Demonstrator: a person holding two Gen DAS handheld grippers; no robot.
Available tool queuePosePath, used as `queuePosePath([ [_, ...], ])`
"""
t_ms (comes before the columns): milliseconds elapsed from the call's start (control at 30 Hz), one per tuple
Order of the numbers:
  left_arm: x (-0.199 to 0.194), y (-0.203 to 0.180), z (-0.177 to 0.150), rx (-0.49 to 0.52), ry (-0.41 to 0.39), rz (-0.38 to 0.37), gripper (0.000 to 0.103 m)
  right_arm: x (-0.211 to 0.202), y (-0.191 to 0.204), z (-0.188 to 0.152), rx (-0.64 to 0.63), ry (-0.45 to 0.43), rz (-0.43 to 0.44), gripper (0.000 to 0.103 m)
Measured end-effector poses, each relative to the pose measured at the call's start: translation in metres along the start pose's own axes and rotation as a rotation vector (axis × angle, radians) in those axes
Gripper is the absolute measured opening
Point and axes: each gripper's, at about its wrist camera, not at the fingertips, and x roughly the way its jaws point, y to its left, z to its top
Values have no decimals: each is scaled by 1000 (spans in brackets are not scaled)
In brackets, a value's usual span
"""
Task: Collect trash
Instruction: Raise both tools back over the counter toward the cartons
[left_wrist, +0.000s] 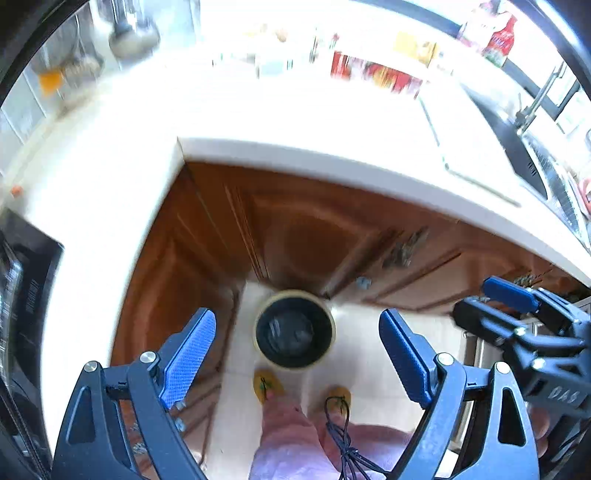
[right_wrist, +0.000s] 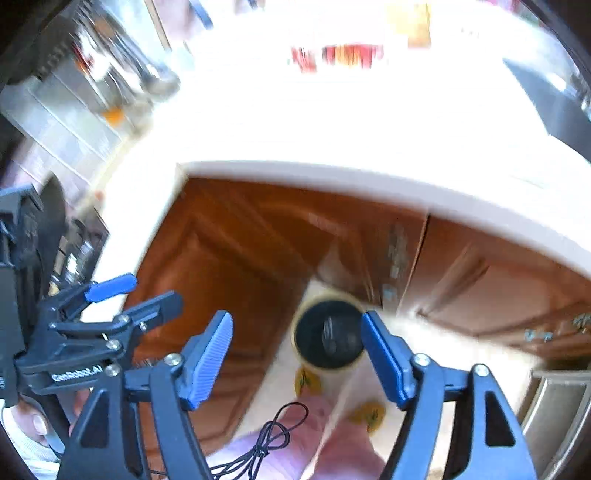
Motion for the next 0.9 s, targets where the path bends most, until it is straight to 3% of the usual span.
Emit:
queuePosePath([
  [233,-56,-10,29,5,-125,30,89,-70,10,30,-67,-210,-14,75],
  [467,-99,-20,56,5,-202,25,89,-123,29,63,-259,-325,-99,75],
  [667,-130,-33,83,58,-307,35,89,-132,18,105,-279,-298,-72,75],
  [900,-119,-19,129,59,-277,-21,89,-113,10,153,-320,-234,-168,75],
])
